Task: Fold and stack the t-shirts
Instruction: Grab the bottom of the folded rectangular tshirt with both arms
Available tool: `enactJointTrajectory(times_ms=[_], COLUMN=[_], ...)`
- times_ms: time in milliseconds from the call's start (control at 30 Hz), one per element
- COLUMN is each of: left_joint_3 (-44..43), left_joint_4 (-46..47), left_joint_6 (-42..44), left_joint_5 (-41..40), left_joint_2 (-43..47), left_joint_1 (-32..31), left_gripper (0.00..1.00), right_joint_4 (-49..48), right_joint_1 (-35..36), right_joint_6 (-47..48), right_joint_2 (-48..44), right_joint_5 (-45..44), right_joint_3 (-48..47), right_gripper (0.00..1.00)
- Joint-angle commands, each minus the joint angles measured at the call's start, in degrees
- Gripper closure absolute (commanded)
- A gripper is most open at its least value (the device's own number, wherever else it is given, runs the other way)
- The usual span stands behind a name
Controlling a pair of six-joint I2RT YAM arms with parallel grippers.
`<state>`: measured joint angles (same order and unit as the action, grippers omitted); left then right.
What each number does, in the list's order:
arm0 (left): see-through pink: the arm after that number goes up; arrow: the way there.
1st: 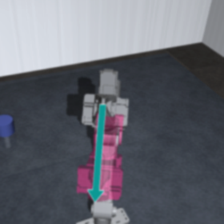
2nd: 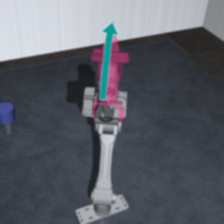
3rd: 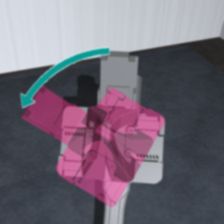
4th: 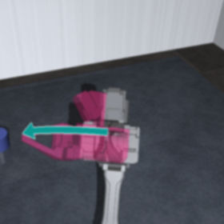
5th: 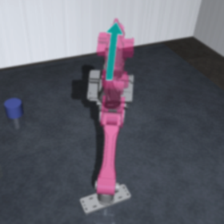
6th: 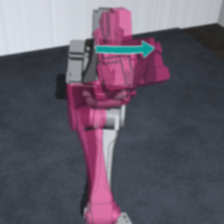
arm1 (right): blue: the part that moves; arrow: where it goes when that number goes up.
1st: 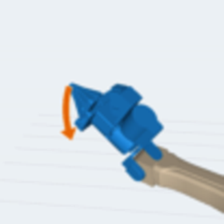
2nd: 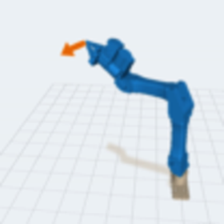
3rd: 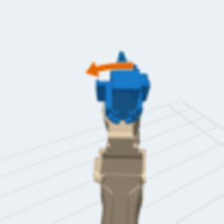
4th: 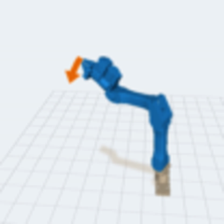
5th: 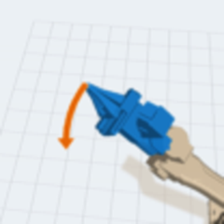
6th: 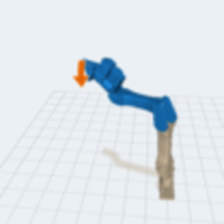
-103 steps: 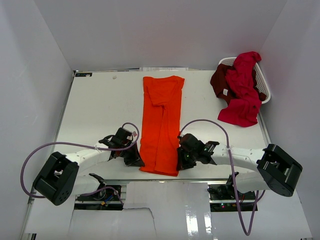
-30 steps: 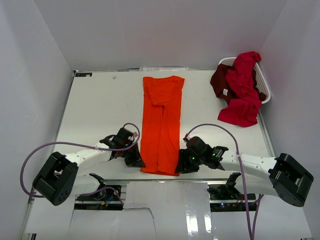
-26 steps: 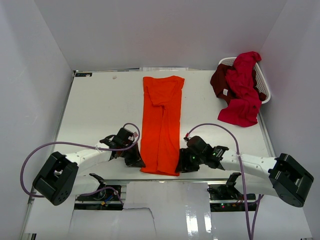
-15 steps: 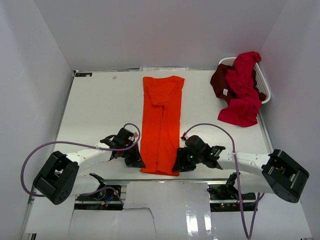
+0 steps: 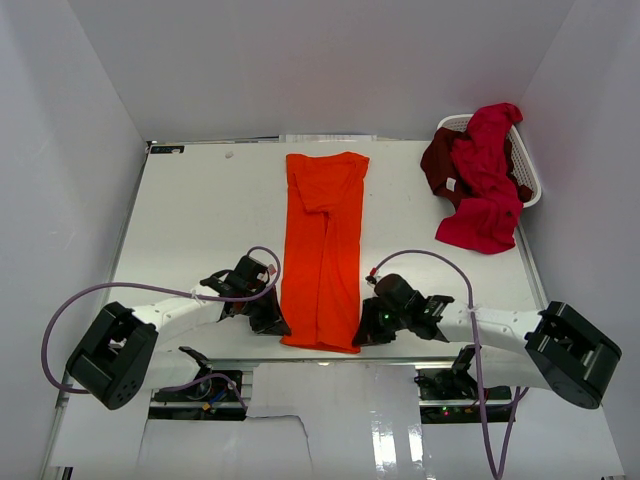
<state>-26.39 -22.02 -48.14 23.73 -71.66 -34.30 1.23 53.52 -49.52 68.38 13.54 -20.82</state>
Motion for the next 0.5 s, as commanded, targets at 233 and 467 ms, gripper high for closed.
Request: enactJointTrajectory(times_ms=[233,467], left_joint_3=[-3.0,-5.2], left_joint_4=[-0.3,-2.1], left_joint_6=[-1.6,-1.7], left_joint_5=[2.5,2.4], left_joint_2=[2.0,2.5], left_joint_1=[-0.3,-0.3], left_gripper=[1.0,1.0], right_joint_4=[5.0,7.0], right_joint_1=[-0.1,-0.1], right_joint_6=[1.9,2.8], right_joint_2=[-0.9,-1.4], right_joint_5=[0.4,0.6], right_joint_3=[-4.1,-6.5], right_gripper=[0.92,0.92])
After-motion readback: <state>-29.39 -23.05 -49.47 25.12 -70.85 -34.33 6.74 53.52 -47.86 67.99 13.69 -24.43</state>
